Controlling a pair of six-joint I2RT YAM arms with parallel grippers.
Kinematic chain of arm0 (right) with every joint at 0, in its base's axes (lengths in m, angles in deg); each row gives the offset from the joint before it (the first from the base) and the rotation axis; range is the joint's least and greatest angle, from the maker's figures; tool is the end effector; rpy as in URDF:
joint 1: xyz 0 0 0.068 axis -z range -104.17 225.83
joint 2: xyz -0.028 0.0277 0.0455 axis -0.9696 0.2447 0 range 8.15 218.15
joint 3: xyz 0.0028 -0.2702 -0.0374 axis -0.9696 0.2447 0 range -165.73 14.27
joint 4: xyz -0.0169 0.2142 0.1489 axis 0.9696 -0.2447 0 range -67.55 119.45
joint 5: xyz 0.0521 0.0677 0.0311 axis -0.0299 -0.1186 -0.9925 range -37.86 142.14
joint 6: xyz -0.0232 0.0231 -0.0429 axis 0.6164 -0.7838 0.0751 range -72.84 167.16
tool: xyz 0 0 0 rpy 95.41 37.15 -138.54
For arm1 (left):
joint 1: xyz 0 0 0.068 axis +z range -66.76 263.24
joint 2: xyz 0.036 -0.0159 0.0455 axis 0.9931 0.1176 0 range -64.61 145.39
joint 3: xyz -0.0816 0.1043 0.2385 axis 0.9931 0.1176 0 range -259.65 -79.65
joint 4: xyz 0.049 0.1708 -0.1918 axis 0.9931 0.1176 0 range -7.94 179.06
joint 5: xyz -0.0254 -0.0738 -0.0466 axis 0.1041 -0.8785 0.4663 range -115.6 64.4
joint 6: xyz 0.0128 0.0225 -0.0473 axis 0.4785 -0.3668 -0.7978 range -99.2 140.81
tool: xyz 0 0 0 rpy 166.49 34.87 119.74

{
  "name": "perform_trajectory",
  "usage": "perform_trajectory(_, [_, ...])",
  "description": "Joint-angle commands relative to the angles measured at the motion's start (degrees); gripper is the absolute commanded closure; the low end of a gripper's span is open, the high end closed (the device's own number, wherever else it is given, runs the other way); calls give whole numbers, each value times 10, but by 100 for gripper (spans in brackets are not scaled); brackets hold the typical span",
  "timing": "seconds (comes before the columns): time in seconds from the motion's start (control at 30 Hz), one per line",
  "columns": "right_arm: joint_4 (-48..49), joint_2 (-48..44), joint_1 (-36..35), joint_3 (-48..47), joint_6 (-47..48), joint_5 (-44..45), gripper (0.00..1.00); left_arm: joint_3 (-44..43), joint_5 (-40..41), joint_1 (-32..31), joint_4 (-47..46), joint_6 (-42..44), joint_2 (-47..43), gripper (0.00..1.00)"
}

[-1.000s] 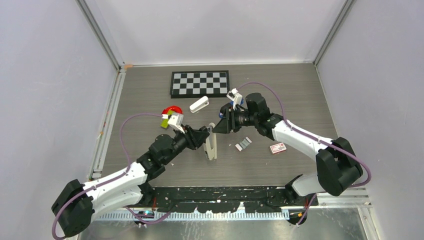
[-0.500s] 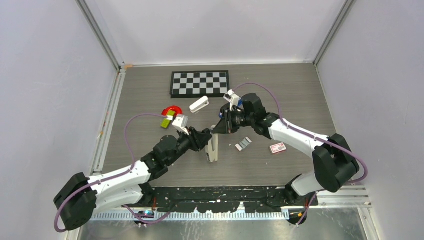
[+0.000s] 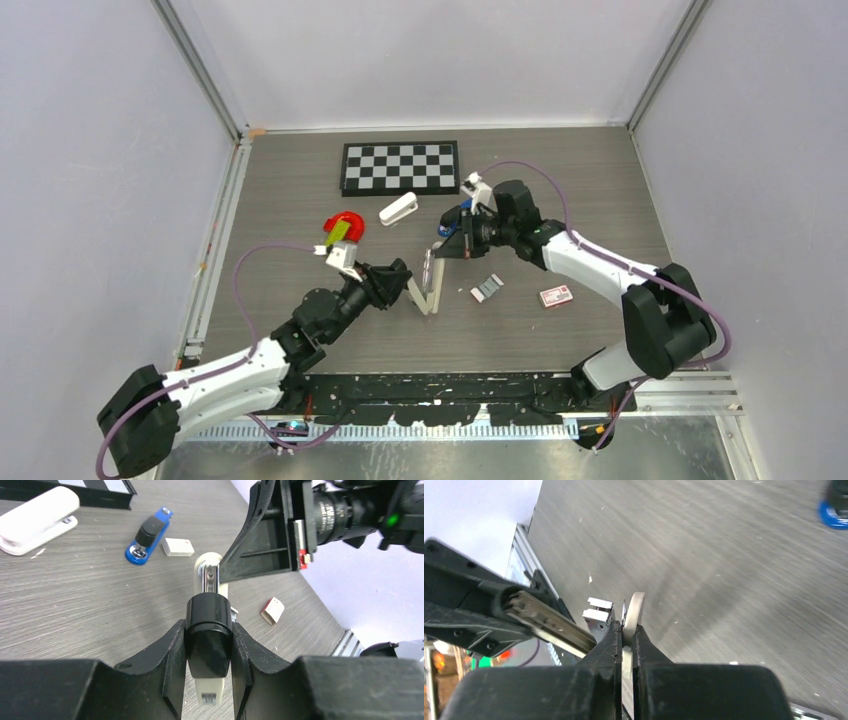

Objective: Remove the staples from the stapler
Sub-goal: Open the stapler at the center of the board.

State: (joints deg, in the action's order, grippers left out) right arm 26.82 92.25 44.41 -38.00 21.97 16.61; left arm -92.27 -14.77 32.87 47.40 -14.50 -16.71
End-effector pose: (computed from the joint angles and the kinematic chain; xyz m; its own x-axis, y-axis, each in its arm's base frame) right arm 0.2602 0.1832 0.2395 -0.7916 -0.0777 -0.6061 -0.5484 0.5279 0.6485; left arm 0.1242 -0.1396 0.2156 -0.3737 -0.4389 -0.8172 0.5155 0.6341 -0.5763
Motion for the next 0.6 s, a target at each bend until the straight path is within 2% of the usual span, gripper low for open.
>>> perform_trajectory(0.0, [42, 19, 51, 13, -19, 9, 99, 48, 90, -3, -111, -3, -72, 100])
perform_trajectory(0.17, [54, 55, 57, 19, -35, 7, 99, 72, 170, -3, -88, -18, -140, 100])
perform_trajectory(0.37, [82, 99, 93, 31, -77, -2, 99, 111, 278, -3, -11, -134, -207, 100])
perform_trajectory(0.57, [87, 118, 106, 36, -88, 3, 99, 117, 323, -3, 120, -224, -252, 100])
